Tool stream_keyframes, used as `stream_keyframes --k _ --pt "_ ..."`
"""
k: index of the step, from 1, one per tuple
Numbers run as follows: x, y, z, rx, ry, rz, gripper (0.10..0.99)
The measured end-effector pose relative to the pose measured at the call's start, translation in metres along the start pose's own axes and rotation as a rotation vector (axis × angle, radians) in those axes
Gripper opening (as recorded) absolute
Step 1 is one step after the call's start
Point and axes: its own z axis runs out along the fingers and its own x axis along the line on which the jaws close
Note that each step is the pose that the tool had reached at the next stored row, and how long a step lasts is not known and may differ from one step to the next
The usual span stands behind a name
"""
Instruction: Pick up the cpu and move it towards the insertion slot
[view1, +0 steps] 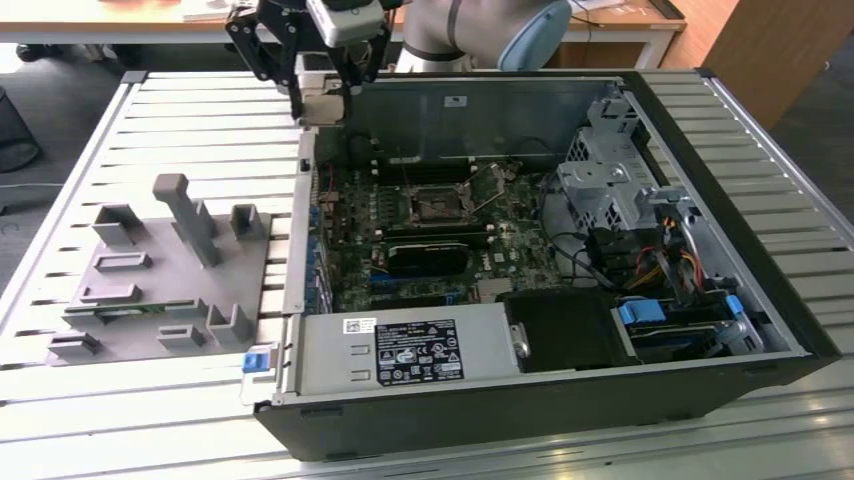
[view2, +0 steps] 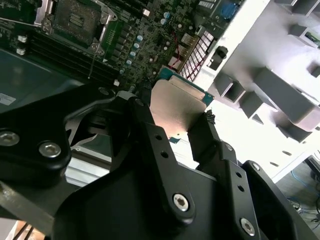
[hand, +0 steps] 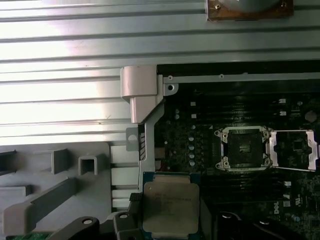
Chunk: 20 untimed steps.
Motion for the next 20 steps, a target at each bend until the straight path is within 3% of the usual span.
stream_keyframes --k 7,20 --pt "-0.0041 0.0027 0.0001 -0.001 0.0011 -0.024 0.541" --pt "-0.0200 0.0076 0.0003 -0.001 0.0022 -0.048 0.541"
